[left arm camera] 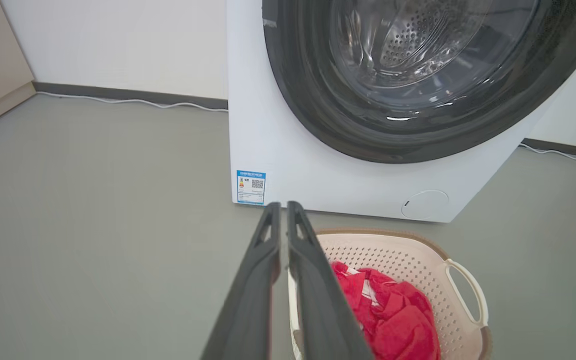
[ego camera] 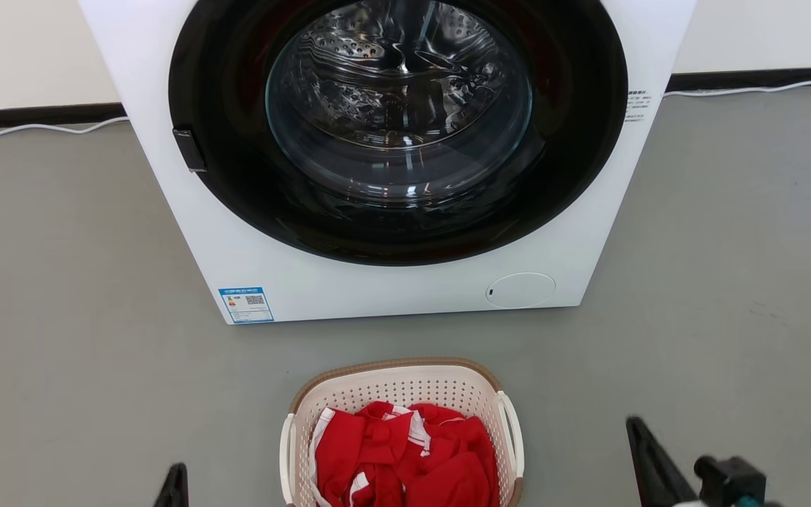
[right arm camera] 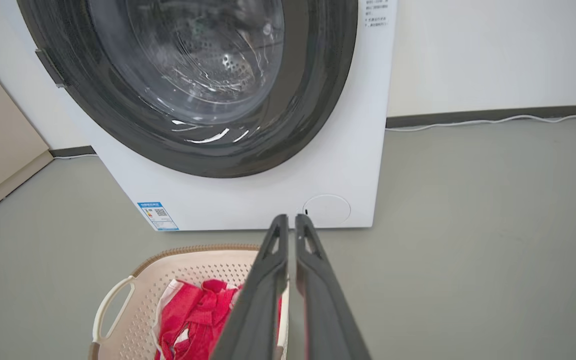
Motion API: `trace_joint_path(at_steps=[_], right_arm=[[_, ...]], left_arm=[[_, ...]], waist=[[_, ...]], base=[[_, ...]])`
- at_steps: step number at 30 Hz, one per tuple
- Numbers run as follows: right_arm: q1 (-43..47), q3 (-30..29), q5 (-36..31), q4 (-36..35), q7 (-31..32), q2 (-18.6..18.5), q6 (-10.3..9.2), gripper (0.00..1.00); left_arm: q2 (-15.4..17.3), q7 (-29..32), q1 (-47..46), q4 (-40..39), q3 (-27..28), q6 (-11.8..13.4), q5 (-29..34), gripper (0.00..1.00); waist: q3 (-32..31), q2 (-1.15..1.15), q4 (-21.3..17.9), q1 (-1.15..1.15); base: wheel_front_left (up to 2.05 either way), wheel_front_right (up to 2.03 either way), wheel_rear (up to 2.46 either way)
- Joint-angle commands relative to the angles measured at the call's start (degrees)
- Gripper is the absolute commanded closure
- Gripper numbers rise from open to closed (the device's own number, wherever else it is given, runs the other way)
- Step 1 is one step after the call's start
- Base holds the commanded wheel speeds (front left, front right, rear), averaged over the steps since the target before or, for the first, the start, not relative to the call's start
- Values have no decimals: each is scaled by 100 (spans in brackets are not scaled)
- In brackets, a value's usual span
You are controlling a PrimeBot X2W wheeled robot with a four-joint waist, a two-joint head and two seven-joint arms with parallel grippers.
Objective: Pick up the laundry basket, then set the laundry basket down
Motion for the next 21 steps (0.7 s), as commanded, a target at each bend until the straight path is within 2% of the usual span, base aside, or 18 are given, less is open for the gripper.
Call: trace_joint_path(at_steps=[1, 8, 10, 21], right_arm=[[-17, -5, 85, -51, 13, -10, 0, 100], [-20, -36, 497, -105, 94, -35, -1, 100], [-29, -52, 703, -121, 135, -46, -2, 100], [-63, -109, 1372, -187, 272, -79, -4, 100]], left_arm=[[14, 17, -11, -41, 8, 0, -80, 100], [19, 110, -61, -52, 35, -2, -464, 100], [21, 157, -92, -48, 48, -3, -656, 100], [26, 311, -201, -45, 96, -6, -1283, 100]], waist=[[0, 0, 1, 0], [-26, 0, 6, 13], [-24, 0, 9, 2], [-35, 0, 17, 0]], base=[[0, 0, 0], [0, 0, 0], [0, 0, 0], [0, 0, 0]])
